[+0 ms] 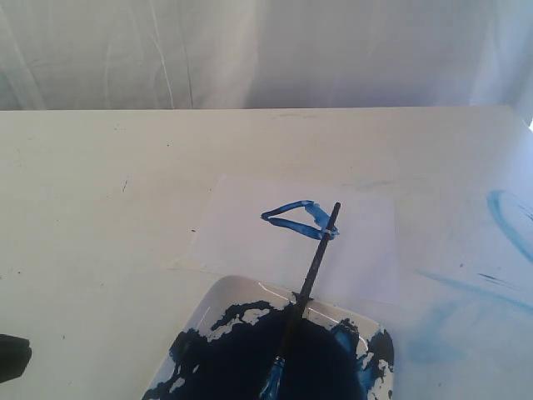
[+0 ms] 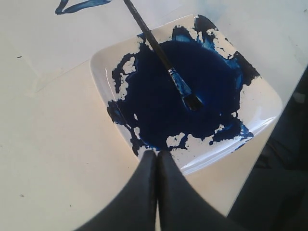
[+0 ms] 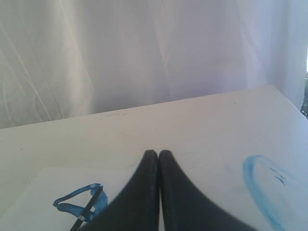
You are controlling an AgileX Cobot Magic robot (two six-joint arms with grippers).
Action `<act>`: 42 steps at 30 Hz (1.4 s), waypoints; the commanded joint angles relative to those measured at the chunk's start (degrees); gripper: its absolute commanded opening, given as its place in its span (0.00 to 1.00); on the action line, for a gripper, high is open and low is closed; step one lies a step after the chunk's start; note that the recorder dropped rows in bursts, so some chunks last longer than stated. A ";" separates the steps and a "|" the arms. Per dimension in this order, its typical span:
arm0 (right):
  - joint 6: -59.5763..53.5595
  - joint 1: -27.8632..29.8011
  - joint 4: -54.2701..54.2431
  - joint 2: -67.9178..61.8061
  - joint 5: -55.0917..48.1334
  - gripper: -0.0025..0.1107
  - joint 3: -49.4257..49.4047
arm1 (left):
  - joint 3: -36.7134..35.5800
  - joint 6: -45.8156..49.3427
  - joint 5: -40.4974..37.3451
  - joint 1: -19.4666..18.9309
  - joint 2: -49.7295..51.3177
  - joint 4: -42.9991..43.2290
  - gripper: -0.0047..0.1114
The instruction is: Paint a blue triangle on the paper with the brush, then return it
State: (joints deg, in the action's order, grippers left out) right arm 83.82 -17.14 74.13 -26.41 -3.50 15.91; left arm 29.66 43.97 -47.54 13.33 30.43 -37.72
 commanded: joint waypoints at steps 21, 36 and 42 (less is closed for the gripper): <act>-0.54 0.18 0.29 10.10 -0.17 0.02 -0.16 | -0.49 -0.34 -0.35 -0.09 -0.30 -1.17 0.04; 2.34 0.06 -2.33 26.41 1.01 0.02 0.09 | -0.49 -0.34 -0.17 -0.09 -0.45 -1.17 0.04; 19.58 0.06 -17.25 26.41 14.29 0.02 -1.61 | -0.49 -0.34 -0.04 -0.09 -0.45 -1.17 0.04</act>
State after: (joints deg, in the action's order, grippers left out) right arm 96.69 -17.14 62.43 -0.27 3.68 15.68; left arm 29.40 43.97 -47.32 13.33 30.39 -37.75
